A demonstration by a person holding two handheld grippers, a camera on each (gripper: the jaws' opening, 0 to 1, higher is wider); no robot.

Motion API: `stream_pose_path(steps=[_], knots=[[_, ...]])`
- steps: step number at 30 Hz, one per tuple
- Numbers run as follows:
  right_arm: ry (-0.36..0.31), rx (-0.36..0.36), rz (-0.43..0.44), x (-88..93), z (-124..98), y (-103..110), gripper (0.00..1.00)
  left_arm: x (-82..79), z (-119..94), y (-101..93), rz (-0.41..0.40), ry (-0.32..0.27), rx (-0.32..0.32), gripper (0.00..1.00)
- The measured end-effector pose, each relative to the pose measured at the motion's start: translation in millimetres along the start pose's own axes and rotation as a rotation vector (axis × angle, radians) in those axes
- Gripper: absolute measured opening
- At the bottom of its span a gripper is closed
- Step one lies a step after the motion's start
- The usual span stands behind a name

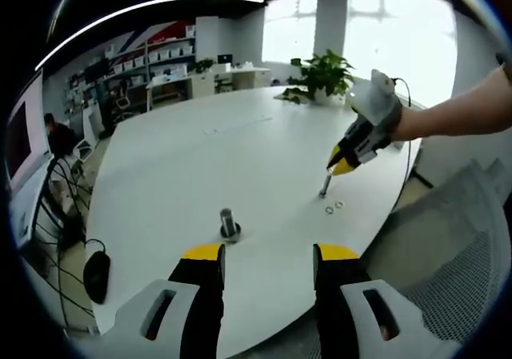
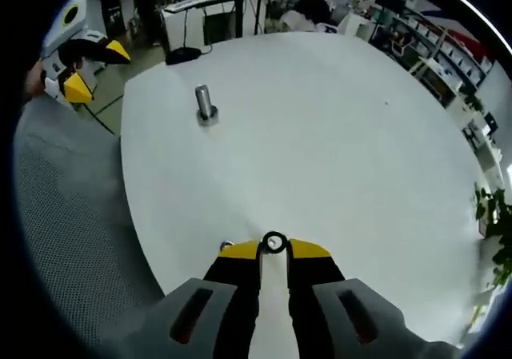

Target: Place the washer onto the threaded stud by aligning its center hole with the stud, sliding it down to the base, and recovering from edge contact or off-axis alignment until the washer reaches the visible bottom stop.

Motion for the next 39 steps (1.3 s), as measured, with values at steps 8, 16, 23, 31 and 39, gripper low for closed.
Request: stream_pose_path(steps=[8, 16, 23, 31, 39], knots=[[0.023, -0.01, 0.026, 2.5, 6.5, -0.6, 0.13, 0.4, 0.6, 0.3, -0.003, 0.002, 0.003, 0.43], [0.023, -0.011, 0.027, 0.3, 6.8, 0.2, 0.13, 0.0, -0.2, 1.2, -0.011, -0.003, -0.001, 0.43], [0.028, -0.008, 0.034, 1.6, 5.6, 1.7, 0.13, 0.2, -0.5, 1.7, -0.019, -0.004, -0.002, 0.43], [0.04, -0.008, 0.034, 6.3, 8.2, 4.4, 0.13, 0.5, -0.1, 2.8, -0.025, -0.006, -0.004, 0.43], [0.057, -0.017, 0.054, 11.9, 21.8, 2.3, 0.13, 0.9, -0.7, 2.5, -0.026, -0.001, -0.004, 0.43]])
Point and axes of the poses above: the point that each gripper's makers call its tool centre point, and the gripper's own axes: z roughly forward along the fingers, y roughly to its left, x roughly out of its underside, the point moved 6 cm from there along -z, roughly backward along the fingers, and after that the axes turned 8 degrees about -y, right-handed, at the moved point
